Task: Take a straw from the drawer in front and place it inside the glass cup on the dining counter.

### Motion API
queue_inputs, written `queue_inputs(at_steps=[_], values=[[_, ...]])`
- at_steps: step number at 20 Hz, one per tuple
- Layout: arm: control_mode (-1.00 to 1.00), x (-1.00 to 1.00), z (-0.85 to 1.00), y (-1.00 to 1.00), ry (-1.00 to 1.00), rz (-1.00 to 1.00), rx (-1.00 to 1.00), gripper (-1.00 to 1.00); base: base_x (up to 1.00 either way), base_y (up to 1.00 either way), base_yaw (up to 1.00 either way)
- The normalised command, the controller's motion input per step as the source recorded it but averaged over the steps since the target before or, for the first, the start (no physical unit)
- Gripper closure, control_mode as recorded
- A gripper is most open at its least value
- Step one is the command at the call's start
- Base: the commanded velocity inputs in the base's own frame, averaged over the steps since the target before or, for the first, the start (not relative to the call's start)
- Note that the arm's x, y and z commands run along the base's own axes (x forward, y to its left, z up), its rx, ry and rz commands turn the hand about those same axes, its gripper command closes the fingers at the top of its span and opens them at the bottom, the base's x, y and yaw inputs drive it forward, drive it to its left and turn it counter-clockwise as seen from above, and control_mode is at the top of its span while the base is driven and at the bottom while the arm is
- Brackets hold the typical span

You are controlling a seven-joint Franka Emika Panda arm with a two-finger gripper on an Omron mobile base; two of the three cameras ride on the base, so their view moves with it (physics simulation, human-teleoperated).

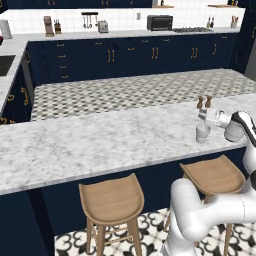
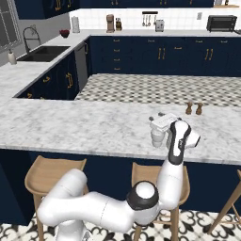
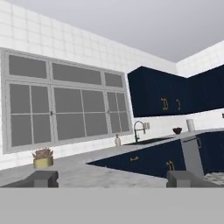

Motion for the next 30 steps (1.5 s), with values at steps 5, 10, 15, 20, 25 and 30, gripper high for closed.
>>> queue_inputs(at_steps=[5, 10, 15, 20, 25, 30], values=[[-1.0, 0.0, 0.48, 0.0, -0.09, -0.08, -0.05, -1.0, 0.0, 0.0, 0.0], [-1.0, -0.05, 0.46, 0.01, -0.18, -0.11, -0.12, -1.0, 0.0, 0.0, 0.0], [-1.0, -0.35, 0.27, 0.29, -0.3, -0.1, -0.15, -1.0, 0.0, 0.0, 0.0], [-1.0, -0.52, 0.14, 0.58, -0.25, -0.09, -0.15, -1.0, 0.0, 0.0, 0.0], [-1.0, -0.37, 0.33, 0.53, -0.16, -0.09, -0.13, -1.0, 0.0, 0.0, 0.0], [-1.0, -0.31, 0.35, 0.51, -0.11, -0.08, -0.11, -1.0, 0.0, 0.0, 0.0]])
